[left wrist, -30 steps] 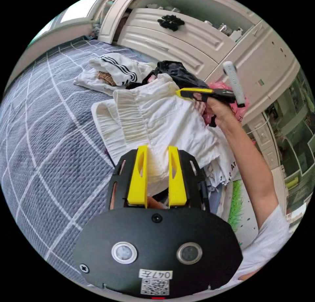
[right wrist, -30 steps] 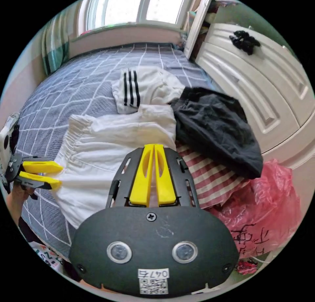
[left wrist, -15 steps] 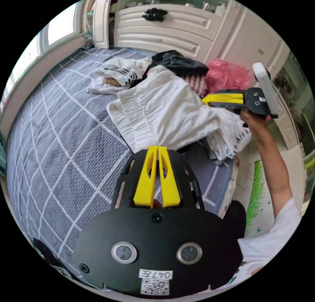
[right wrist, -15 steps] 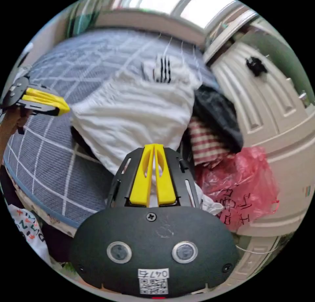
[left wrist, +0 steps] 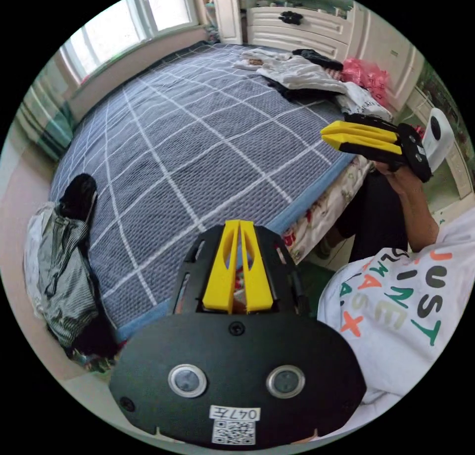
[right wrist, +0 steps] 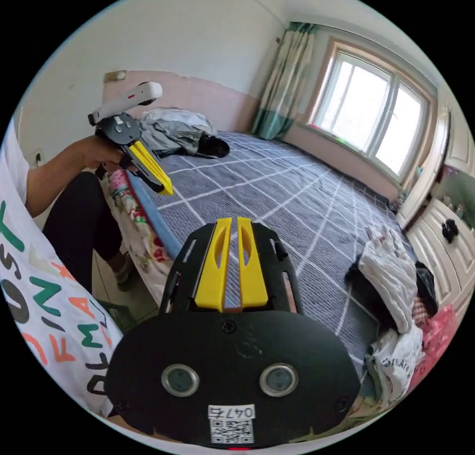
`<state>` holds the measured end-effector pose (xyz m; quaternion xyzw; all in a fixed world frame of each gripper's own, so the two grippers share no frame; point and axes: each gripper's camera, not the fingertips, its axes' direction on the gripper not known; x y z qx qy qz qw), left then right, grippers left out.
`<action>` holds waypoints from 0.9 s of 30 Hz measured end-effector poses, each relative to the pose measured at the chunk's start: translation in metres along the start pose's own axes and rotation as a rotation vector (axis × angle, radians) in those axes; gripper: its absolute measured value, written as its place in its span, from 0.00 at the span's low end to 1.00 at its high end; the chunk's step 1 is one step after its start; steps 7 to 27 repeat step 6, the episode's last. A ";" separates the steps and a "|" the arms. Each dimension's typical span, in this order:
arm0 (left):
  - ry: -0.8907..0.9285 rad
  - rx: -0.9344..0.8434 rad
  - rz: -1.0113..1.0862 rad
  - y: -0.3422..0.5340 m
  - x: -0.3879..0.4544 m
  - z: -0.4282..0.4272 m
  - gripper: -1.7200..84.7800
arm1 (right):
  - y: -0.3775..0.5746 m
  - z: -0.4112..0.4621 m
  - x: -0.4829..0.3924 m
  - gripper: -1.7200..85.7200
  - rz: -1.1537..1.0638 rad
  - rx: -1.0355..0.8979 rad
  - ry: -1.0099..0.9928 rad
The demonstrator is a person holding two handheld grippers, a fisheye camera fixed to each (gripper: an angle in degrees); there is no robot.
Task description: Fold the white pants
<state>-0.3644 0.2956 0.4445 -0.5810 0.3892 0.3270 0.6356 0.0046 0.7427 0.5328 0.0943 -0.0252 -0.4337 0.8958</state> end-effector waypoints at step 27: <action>-0.016 0.089 -0.102 0.091 -0.065 -0.026 0.01 | -0.084 0.002 -0.081 0.07 -0.183 0.147 0.025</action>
